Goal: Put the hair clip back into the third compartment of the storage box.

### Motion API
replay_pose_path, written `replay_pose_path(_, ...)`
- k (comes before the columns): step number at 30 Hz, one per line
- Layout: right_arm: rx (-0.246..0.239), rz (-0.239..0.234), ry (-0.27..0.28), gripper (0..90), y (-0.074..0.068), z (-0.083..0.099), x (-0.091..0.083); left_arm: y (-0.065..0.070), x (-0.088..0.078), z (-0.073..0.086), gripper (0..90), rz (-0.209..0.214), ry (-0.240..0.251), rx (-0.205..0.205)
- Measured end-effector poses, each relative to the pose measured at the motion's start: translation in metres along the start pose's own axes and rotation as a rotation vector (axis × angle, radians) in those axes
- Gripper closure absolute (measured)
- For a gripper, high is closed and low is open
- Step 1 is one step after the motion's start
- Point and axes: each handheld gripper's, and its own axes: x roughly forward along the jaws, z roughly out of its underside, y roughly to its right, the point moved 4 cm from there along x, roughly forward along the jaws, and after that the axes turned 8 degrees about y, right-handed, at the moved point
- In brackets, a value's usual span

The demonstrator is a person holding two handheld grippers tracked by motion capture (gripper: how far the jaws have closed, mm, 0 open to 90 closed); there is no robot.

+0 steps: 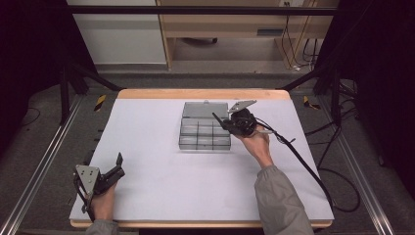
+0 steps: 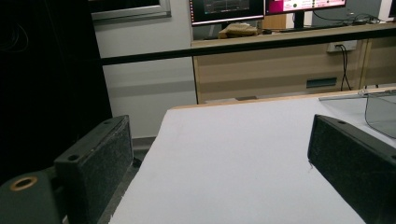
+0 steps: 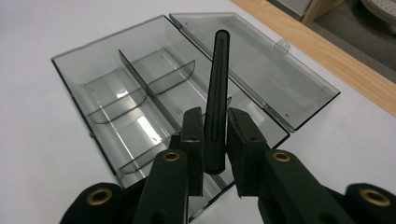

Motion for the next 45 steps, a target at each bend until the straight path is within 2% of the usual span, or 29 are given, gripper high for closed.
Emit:
replay_pose_path(4,-0.006,-0.009,-0.011,77.4,-0.001,0.0,0.01,0.0,0.0,0.0,6.5,0.0,0.0,0.0)
replay_pose_path(8,-0.06,0.022,-0.031,77.4,-0.003,0.003,0.019,0.0,0.0,0.0,6.6,0.0,0.0,0.0)
replay_pose_path(12,-0.063,0.024,-0.038,77.4,-0.001,0.007,0.026,0.0,0.0,0.0,6.6,0.0,0.001,-0.002)
replay_pose_path(14,-0.076,0.042,-0.048,77.4,-0.001,0.01,0.03,0.0,0.0,0.0,6.6,0.0,0.0,-0.001)
replay_pose_path(19,-0.074,0.036,-0.048,77.3,0.0,0.013,0.036,0.0,0.0,0.0,6.6,0.0,0.0,-0.001)
replay_pose_path(22,-0.069,0.021,-0.069,77.3,0.001,0.016,0.039,0.0,0.0,0.0,6.6,0.0,0.0,0.0)
replay_pose_path(24,-0.083,0.038,-0.085,77.3,0.002,0.018,0.04,0.0,0.0,0.0,6.6,0.0,0.0,-0.001)
replay_pose_path(31,-0.078,0.034,-0.091,77.1,0.002,0.02,0.043,0.0,0.0,0.0,6.7,0.0,0.0,0.001)
replay_pose_path(34,-0.075,0.034,-0.122,77.1,0.003,0.024,0.045,0.0,0.0,0.0,6.7,0.0,0.0,-0.001)
replay_pose_path(37,-0.082,0.038,-0.122,76.9,0.003,0.025,0.045,0.0,0.0,0.0,6.8,0.0,0.0,-0.001)
replay_pose_path(45,-0.05,0.025,-0.111,75.8,0.002,0.024,0.046,0.0,0.0,0.0,6.8,0.001,0.0,-0.001)
